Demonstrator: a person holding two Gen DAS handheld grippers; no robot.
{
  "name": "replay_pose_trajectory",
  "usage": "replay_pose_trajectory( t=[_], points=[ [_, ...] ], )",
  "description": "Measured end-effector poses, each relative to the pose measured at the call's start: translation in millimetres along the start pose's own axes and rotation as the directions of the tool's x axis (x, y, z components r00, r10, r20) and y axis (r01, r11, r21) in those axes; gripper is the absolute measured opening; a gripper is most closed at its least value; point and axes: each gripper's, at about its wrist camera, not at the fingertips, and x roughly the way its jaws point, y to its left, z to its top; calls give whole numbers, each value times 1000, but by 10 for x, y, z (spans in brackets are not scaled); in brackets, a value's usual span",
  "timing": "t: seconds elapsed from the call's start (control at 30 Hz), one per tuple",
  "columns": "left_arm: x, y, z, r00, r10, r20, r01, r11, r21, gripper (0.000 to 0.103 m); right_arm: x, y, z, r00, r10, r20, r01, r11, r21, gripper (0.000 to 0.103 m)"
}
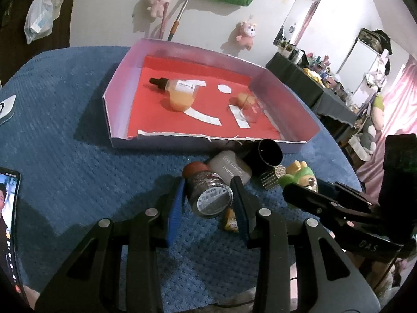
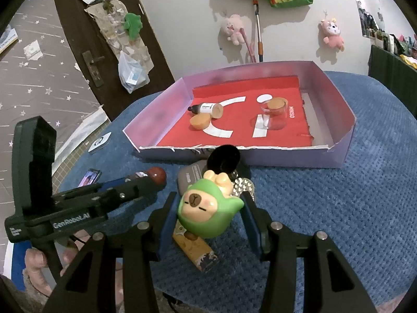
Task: Organize rigid objects
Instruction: 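Grasp the nail polish bottle with left tool while right tool grasps the green frog figure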
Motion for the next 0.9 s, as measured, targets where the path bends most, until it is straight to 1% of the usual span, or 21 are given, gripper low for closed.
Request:
replay_pose_trajectory(
  t=[0.3,0.9],
  points=[
    [9,-14,-26,1000,-2,-3,2,1000,0,33,10,16,6,1000,3,-3,-3,1000,-6,50],
    [-133,-81,52,999,-21,42,20,1000,19,33,-45,25,74,1000,7,13,-6,1000,-15,50]
  ],
)
